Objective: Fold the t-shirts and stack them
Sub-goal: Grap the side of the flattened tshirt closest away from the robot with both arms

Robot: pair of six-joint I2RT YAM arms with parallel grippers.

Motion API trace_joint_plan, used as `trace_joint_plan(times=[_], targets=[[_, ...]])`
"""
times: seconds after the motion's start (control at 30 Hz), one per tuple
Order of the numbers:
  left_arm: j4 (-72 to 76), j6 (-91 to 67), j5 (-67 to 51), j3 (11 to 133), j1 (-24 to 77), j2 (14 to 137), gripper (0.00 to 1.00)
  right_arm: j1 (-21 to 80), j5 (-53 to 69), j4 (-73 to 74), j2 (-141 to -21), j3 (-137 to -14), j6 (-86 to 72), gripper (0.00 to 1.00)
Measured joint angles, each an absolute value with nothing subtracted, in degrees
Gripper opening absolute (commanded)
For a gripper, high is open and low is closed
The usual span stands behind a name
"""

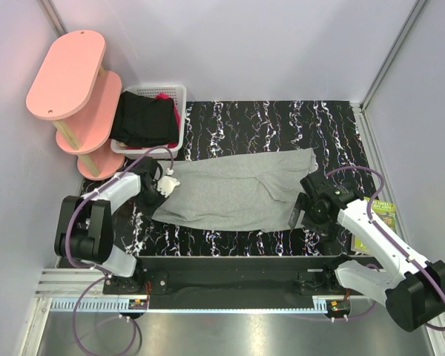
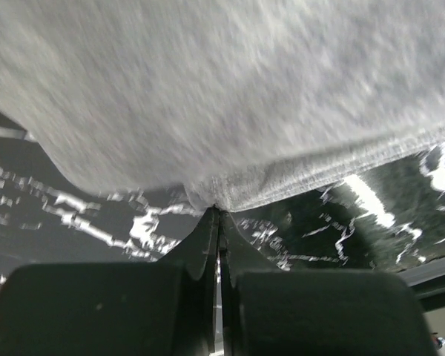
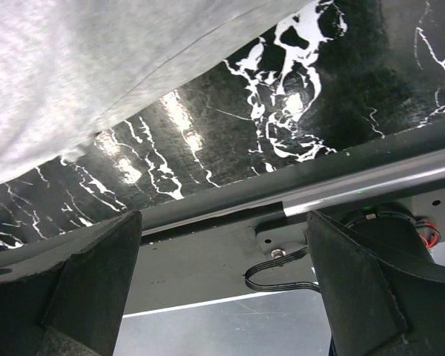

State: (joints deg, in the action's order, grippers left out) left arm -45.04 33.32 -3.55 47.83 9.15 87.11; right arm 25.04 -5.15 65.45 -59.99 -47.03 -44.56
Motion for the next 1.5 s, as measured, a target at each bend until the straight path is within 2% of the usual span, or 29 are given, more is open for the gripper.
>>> trace_joint_plan(times=[0.2, 0.43, 0.5, 0.53, 0.67, 0.7, 0.87, 1.23, 1.5], targets=[[-47.2, 35.8, -2.3, 47.5, 5.6, 81.6, 0.00, 25.6, -5.6, 65.9, -60.0, -47.0, -45.4, 1.00], [-49.2, 37.5, -1.7, 47.5, 4.4, 78.8, 0.00, 30.7, -6.3, 65.7, -59.1, -44.6, -49.1, 1.00], [-49.7, 37.5, -2.2, 47.5, 4.2, 78.8, 0.11, 32.1, -6.7, 65.2, -59.5, -44.5, -50.3, 1.00], [-49.9, 37.3, -2.7, 47.5, 4.1, 78.8, 0.23, 32.5, -6.9, 64.2, -59.7, -44.3, -50.7, 1.00], [-51.1, 35.9, -4.6, 48.1, 4.5, 79.0, 0.43, 32.7, -7.7, 60.8, -61.8, -44.4, -51.3, 1.00], [-51.3, 35.6, -5.2, 48.4, 4.6, 79.1, 0.44, 32.7, -8.0, 60.4, -62.8, -44.7, -51.2, 1.00], [-51.4, 34.7, -8.2, 48.8, 5.2, 80.3, 0.45, 32.7, -8.8, 57.8, -67.6, -45.5, -51.6, 1.00], [-50.7, 33.3, -10.6, 50.9, 5.3, 90.5, 0.44, 32.7, -13.1, 58.3, -62.9, -48.4, -52.9, 1.00], [-49.8, 32.2, -10.6, 53.2, 5.3, 91.6, 0.45, 32.8, -14.3, 58.9, -62.3, -50.4, -52.2, 1.00]])
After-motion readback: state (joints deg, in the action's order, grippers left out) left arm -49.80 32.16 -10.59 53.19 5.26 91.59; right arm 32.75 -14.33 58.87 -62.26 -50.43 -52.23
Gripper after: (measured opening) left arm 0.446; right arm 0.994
